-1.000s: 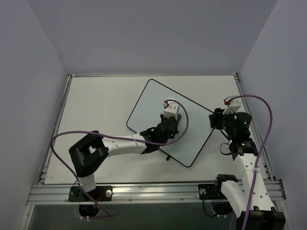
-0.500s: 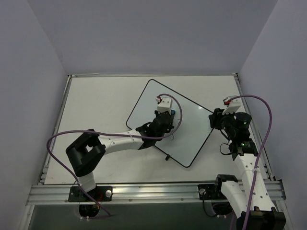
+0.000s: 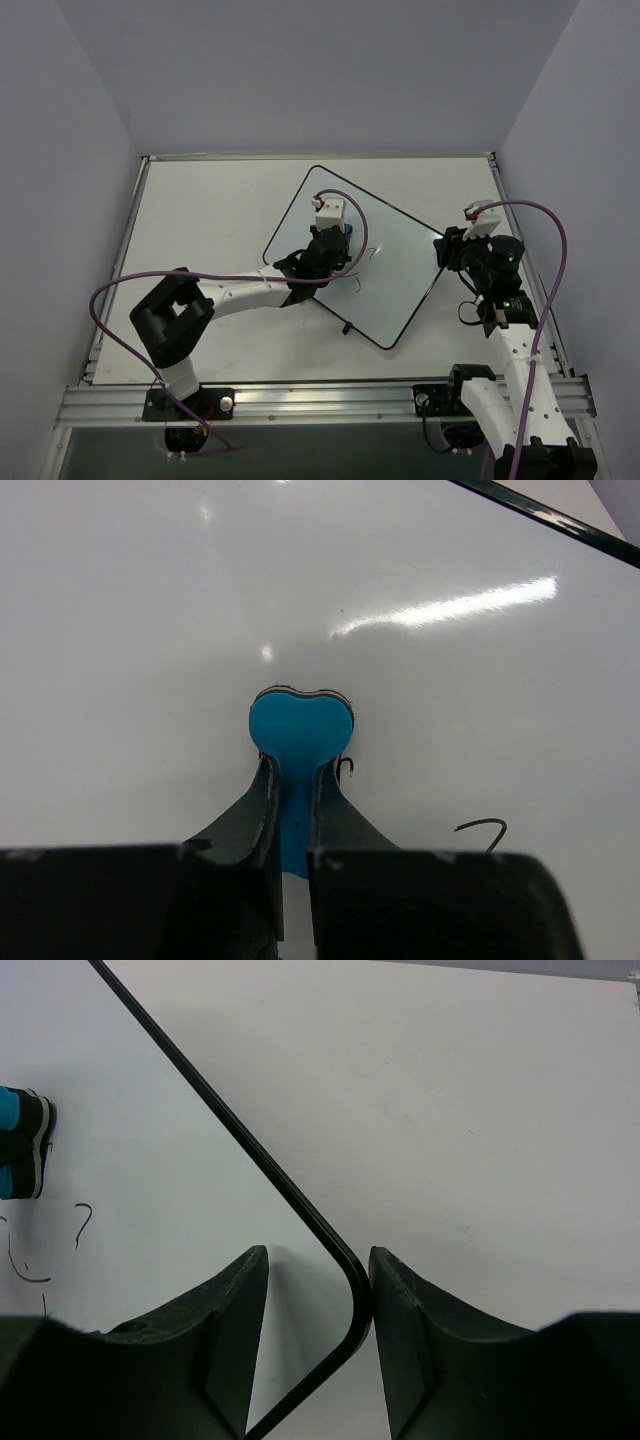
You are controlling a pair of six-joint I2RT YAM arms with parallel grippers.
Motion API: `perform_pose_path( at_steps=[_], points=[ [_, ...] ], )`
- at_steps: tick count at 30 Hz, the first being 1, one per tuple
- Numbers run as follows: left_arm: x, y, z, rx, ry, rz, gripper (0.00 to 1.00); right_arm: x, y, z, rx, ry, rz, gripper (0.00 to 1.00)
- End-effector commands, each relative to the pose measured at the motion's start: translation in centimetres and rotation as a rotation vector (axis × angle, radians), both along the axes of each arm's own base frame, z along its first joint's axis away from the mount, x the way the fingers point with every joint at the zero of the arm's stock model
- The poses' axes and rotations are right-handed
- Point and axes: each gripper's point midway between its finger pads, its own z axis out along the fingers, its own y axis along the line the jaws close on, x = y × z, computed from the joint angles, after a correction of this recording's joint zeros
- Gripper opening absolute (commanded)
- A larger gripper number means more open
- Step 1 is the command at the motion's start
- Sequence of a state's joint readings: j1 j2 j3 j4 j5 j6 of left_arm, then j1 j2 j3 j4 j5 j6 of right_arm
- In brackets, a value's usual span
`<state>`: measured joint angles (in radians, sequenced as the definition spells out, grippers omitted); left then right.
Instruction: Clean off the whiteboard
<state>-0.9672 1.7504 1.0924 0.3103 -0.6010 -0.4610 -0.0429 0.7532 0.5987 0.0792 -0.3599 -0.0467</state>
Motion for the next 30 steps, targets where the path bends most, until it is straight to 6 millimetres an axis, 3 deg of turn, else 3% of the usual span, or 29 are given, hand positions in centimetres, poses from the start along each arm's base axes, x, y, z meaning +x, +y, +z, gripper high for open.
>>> perform_pose_path(
  at_steps=[1, 9, 16, 23, 30],
  points=[
    [-1.2, 0.1, -3.2, 0.100, 0.062, -0.046, 0.02, 0.3, 1.3, 3.8, 0.006, -0.125, 0.062, 0.40],
    [-4.7, -5.1, -1.8, 0.122, 0.036, -0.178, 0.02, 0.1, 1.4, 4.2, 0.000, -0.141, 0.062, 0.40],
    [-6.9, -7.3, -1.9, 0.100, 0.044, -0.238, 0.02, 0.1, 1.4, 4.1, -0.002, -0.138, 0.057, 0.40],
    [-7.4, -7.3, -3.2, 0.094, 0.072, -0.220, 0.02, 0.1, 1.6, 3.9, 0.003, -0.131, 0.064, 0.40],
    [-7.7, -6.9, -2.7, 0.088, 0.066, -0.217, 0.02, 0.2, 1.3, 3.8, 0.004, -0.122, 0.048, 0.40]
  ],
)
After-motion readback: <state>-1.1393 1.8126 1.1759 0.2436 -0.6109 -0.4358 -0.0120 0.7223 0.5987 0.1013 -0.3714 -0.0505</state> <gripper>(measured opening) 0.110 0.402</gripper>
